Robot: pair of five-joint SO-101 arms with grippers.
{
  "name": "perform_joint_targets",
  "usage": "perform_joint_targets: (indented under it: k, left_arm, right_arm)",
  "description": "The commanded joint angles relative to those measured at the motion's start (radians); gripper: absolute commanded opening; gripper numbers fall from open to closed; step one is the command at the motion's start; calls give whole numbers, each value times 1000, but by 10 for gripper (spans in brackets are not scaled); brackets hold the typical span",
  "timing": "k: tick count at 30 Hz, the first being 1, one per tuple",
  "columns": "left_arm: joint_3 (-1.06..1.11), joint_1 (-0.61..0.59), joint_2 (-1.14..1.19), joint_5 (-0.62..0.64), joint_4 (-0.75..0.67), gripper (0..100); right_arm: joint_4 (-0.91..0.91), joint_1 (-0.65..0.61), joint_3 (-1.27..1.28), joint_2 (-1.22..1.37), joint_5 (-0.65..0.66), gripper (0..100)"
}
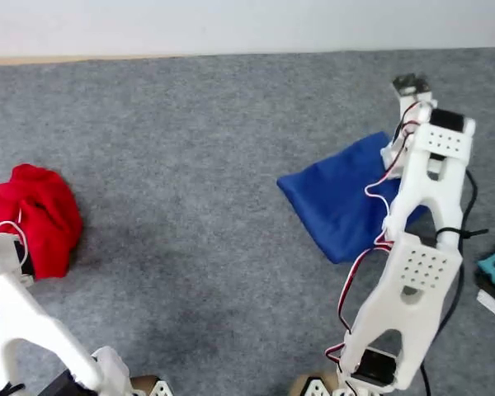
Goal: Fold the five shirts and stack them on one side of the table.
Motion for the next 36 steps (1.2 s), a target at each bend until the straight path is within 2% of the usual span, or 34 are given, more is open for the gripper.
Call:
perform_joint_targets:
  k: [1, 4, 6, 8, 13, 17, 23, 28, 36]
  left_arm:
    - [-5, 8, -29, -3, 15, 43]
    - [-5, 8, -29, -3, 21, 43]
    - [-4, 8, -29, -3, 23, 43]
    - [-4, 8, -29, -3, 23, 43]
    - [-4, 8, -29, -3, 23, 43]
    - [-4, 8, -29, -3, 23, 43]
    - [-4, 8, -29, -3, 23, 43]
    - [-4, 8, -29, -3, 23, 43]
    - [-4, 8, -29, -3, 23, 43]
  right_arm:
    - [102, -22, -51, -151, -12, 9]
    - [214, -28, -51, -209, -17, 9]
    - [298, -30, -52, -246, -78, 9]
    - [348, -30, -46, -292, -213, 9]
    - [344, -27, 91, -461, -649, 9]
    - [343, -67, 253, -567, -865, 9]
    - [332, -85, 448, -619, -979, 9]
    - [295, -94, 539, -616, -993, 18]
    - [151, -107, 686, -613, -1154, 295]
